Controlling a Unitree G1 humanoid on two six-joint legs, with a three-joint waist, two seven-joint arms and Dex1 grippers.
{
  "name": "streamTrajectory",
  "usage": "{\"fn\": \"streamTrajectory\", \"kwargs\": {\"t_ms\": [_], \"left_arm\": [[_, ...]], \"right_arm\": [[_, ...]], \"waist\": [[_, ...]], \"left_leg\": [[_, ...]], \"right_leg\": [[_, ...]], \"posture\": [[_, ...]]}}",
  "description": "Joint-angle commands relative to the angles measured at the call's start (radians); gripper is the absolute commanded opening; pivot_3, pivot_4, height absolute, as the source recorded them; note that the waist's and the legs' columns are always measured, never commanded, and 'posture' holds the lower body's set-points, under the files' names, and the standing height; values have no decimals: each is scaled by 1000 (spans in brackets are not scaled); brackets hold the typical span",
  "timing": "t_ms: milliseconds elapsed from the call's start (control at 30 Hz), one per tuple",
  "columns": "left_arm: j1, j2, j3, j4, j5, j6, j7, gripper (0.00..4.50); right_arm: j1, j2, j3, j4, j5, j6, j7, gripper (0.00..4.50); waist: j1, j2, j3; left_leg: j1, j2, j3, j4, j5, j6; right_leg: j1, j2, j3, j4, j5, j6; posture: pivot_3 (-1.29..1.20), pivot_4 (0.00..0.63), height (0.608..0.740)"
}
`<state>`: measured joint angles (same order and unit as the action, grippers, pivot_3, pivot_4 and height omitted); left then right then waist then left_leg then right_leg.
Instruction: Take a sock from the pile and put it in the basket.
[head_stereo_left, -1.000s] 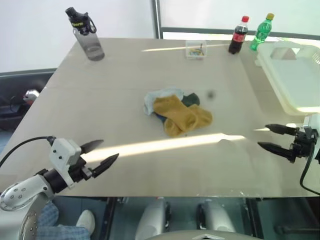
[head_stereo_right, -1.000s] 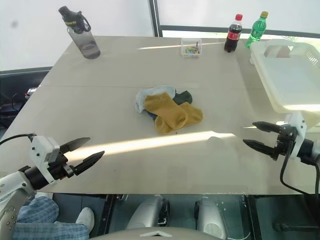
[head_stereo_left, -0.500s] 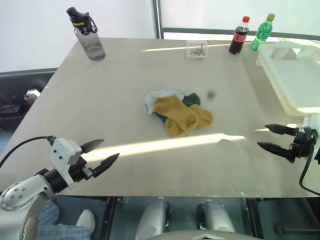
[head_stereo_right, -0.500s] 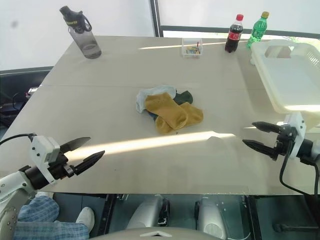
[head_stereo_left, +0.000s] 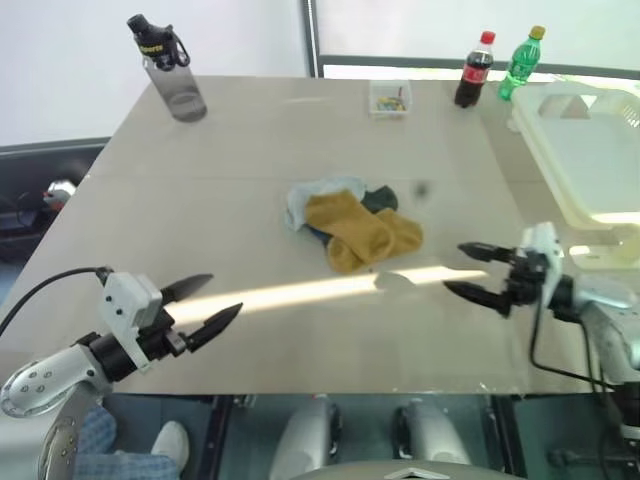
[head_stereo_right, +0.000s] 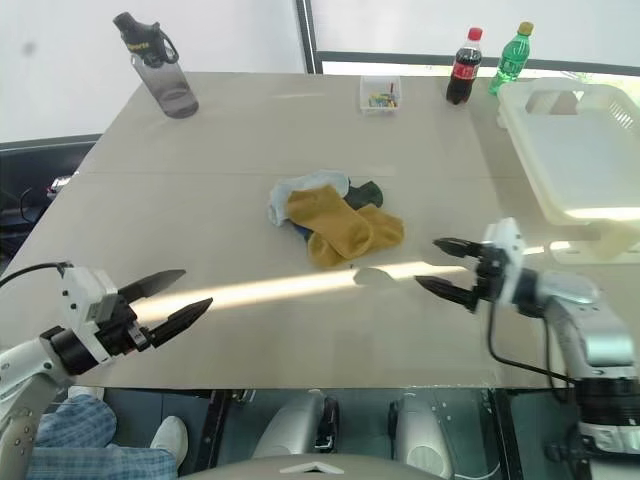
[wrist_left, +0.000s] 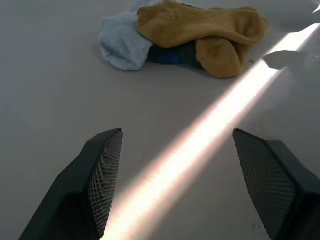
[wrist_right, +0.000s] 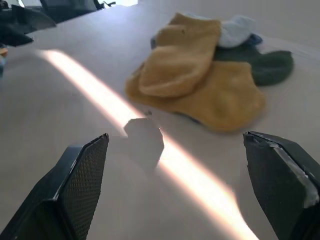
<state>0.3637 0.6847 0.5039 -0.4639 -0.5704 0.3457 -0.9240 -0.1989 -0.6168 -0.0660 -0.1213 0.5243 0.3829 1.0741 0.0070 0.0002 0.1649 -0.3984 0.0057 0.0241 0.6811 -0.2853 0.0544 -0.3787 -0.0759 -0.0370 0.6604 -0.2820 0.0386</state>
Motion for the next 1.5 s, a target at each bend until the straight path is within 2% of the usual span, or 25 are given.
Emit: {"fn": "streamTrajectory", "kwargs": {"t_ms": [33, 100, 200, 233, 400, 433, 467, 500, 533, 800, 900, 1000, 1100, 1133, 1400, 1433, 1467, 1500], "left_arm": [[30, 49, 77, -61, -225, 108, -100, 3763], [28, 68, 100, -65, -314, 150, -129, 3763], [25, 81, 111, -73, -349, 150, -161, 3763], [23, 81, 116, -75, -363, 152, -163, 3763], [36, 93, 121, -82, -357, 146, -175, 3763], [35, 91, 121, -84, -357, 143, -174, 3763], [36, 89, 119, -85, -355, 140, -174, 3763], [36, 89, 118, -86, -352, 137, -174, 3763], [36, 89, 118, -86, -350, 136, -173, 3763], [47, 89, 119, -81, -319, 121, -170, 3763], [49, 87, 117, -82, -321, 122, -169, 3763], [48, 88, 116, -81, -321, 121, -169, 3763], [46, 89, 116, -80, -320, 121, -168, 3763], [44, 89, 115, -80, -319, 121, -167, 3763], [37, 91, 112, -78, -316, 123, -165, 3763], [37, 92, 112, -78, -315, 124, -165, 3763], [37, 92, 112, -77, -314, 124, -165, 3763], [37, 92, 112, -77, -313, 124, -165, 3763]], "right_arm": [[-91, 40, 63, -41, -45, 78, -117, 4433], [-135, 64, 92, -20, -66, 134, -170, 4433], [-189, 117, 137, 36, -110, 162, -238, 4433], [-203, 139, 144, 42, -112, 173, -255, 3911], [-236, 200, 173, 62, -134, 198, -296, 1895], [-240, 205, 179, 70, -142, 195, -299, 1186], [-246, 211, 183, 79, -146, 193, -301, 949], [-252, 217, 184, 85, -144, 195, -301, 317], [-256, 224, 183, 89, -140, 199, -301, 58], [-250, 219, 185, 78, -132, 205, -255, 58], [-249, 213, 174, 63, -121, 216, -242, 917], [-259, 221, 153, 71, -121, 215, -264, 2226], [-261, 204, 154, 57, -103, 234, -234, 3730], [-262, 204, 150, 43, -84, 252, -224, 4010], [-284, 258, 144, 24, -41, 329, -293, 4010], [-286, 262, 143, 28, -42, 329, -303, 3513], [-289, 264, 143, 31, -45, 329, -310, 3249], [-292, 263, 146, 35, -52, 328, -316, 2704]], "waist": [[-2, -1, 0], [-1, -1, 0], [-1, 0, 0], [-4, 0, 0], [-17, 0, 0], [-18, 0, 0], [-19, 0, 0], [-20, 0, 0], [-20, 0, 0], [-21, 0, 1], [-22, 0, 1], [-22, 0, 1], [-22, 0, 1], [-22, 0, 1], [-23, 0, 1], [-23, 0, 1], [-23, 0, 1], [-23, 0, 1]], "left_leg": [[0, 0, 0, 0, 0, 0], [0, 0, 0, 0, 0, -1], [0, 0, 0, 0, 0, -1], [0, 0, 0, 0, 0, -1], [0, -1, 0, -2, 0, -1], [0, -1, 0, -2, 0, -1], [0, -1, 0, -2, 1, -1], [0, -1, 0, -2, 1, -1], [0, -1, 0, -2, 1, -1], [0, -1, 0, -2, 1, -1], [0, -1, 0, -2, 1, -1], [0, -1, 0, -2, 1, -1], [0, -1, 0, -2, 1, -1], [0, -1, 0, -2, 1, -1], [0, -1, 0, -4, 1, -1], [0, -1, 0, -4, 1, -1], [0, -1, 0, -4, 1, -1], [-1, -1, 0, -4, 1, -1]], "right_leg": [[0, 0, 0, 0, 0, 0], [0, 0, 0, 0, 0, 0], [0, 0, -1, 0, 0, -1], [0, 0, -1, 0, -1, -1], [-1, 0, -1, 0, 0, 0], [-1, 0, -1, -1, 0, 0], [-1, 0, -1, 0, 0, 0], [-1, 0, -1, 0, 0, 0], [-1, 0, -1, 0, 0, 0], [-1, 0, 0, 0, 0, 0], [-1, 0, 0, 0, 0, 0], [-1, 0, 0, 0, 0, 0], [-1, 0, 0, 0, 0, 0], [-1, 0, 0, 0, 0, 0], [-2, 0, 0, 0, 0, 0], [-3, 0, 0, 0, 0, 0], [-3, 0, 0, 0, 0, 0], [-3, 0, 0, 0, 0, 0]], "posture": [[0, 150, 740], [0, 150, 740], [0, 150, 740], [0, 150, 740], [0, 150, 740], [0, 150, 740], [0, 150, 740], [0, 150, 740], [0, 150, 740], [0, 150, 740], [0, 150, 740], [0, 150, 740], [0, 150, 740], [0, 150, 740], [0, 150, 740], [0, 150, 740], [0, 150, 740], [0, 150, 740]]}}
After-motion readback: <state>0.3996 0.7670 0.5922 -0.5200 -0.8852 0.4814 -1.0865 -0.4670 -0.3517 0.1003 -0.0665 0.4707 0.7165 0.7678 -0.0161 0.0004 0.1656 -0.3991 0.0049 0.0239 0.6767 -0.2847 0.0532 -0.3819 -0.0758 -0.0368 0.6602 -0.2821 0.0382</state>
